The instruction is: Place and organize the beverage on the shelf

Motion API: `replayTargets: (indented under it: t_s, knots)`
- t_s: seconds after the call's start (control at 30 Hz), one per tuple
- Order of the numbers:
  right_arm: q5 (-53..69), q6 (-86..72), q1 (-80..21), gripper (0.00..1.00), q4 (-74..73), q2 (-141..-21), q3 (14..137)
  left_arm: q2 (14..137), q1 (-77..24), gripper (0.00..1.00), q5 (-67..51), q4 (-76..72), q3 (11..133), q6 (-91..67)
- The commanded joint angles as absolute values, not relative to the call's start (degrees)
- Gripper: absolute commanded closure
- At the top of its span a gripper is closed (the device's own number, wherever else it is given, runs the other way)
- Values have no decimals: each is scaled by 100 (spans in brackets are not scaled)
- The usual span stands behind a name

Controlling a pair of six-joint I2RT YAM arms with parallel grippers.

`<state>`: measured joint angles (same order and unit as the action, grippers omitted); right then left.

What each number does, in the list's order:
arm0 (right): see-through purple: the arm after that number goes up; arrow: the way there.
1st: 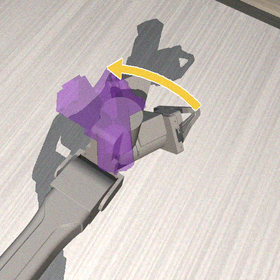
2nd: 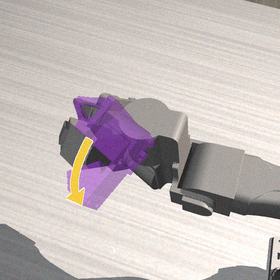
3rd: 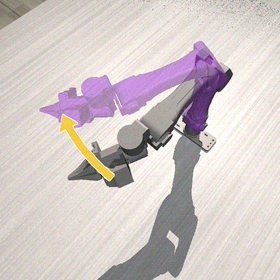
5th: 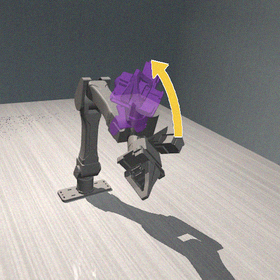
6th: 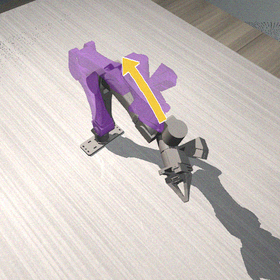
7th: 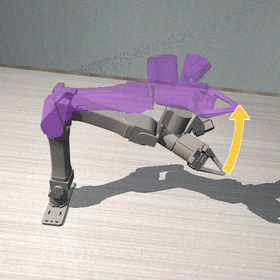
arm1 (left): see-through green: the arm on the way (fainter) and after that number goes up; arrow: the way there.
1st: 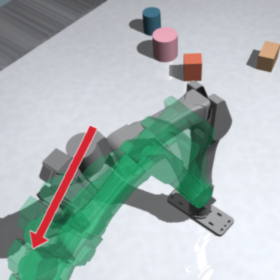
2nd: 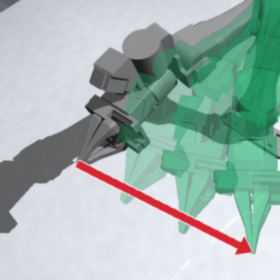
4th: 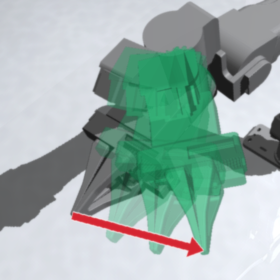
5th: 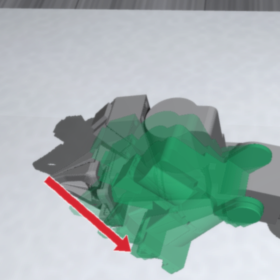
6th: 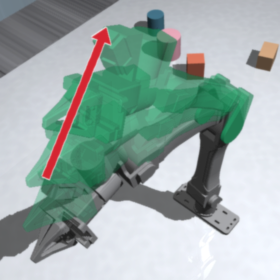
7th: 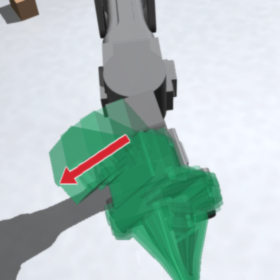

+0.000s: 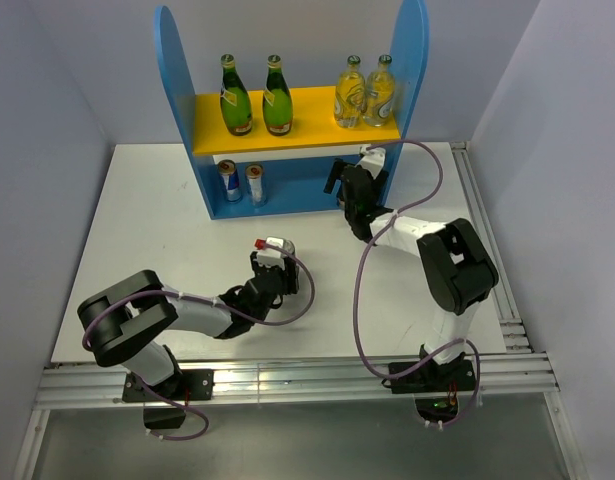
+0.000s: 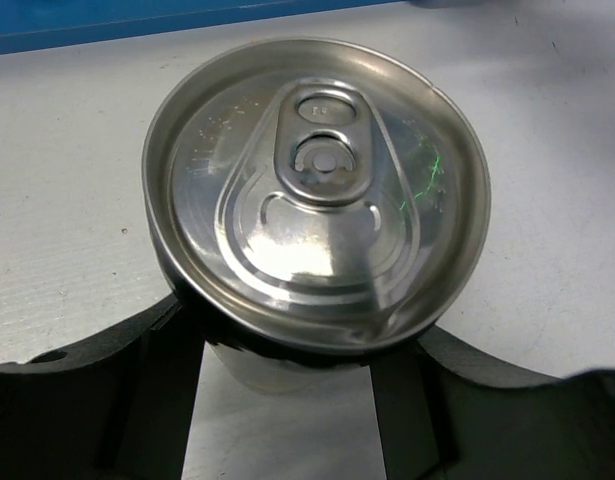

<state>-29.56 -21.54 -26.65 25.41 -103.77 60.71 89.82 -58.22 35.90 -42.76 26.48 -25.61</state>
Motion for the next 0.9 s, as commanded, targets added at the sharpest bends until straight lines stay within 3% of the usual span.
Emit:
replayTargets:
  t_s: [0.0,0.17,0.23,0.27,0.3,0.33,0.5,0.6,0.87]
  knots:
    - [-3120,-2057,-2777,0,2751,-10063,6038,8798,-5871,100,3683,-4667,2962,-2505]
    - [-3155,-2065,-2795,0,2672,-10239,6117,8903,-5871,100,3613,-4571,3374,-2321]
    - [-3120,-2057,-2786,10,2681,-10327,6143,8938,-5836,100,3481,-4527,3628,-2277]
    - [-3111,-2048,-2786,17,2672,-10362,6178,8982,-5801,100,3454,-4483,3717,-2250]
    - [-3103,-2039,-2786,48,2681,-10423,6214,9000,-5783,100,3428,-4439,3805,-2215]
    - [-3137,-2083,-2786,60,2576,-10433,6257,9035,-5775,100,3402,-4395,3971,-2163]
    - [-3173,-2092,-2786,91,2443,-10573,6477,9123,-5678,100,3296,-4333,4236,-2039]
    - [-3208,-2118,-2786,100,2426,-10591,6530,9158,-5652,100,3287,-4359,4263,-2004]
    - [-3568,-2030,-2769,100,2294,-10845,7127,9123,-5590,100,3278,-4421,4114,-2083]
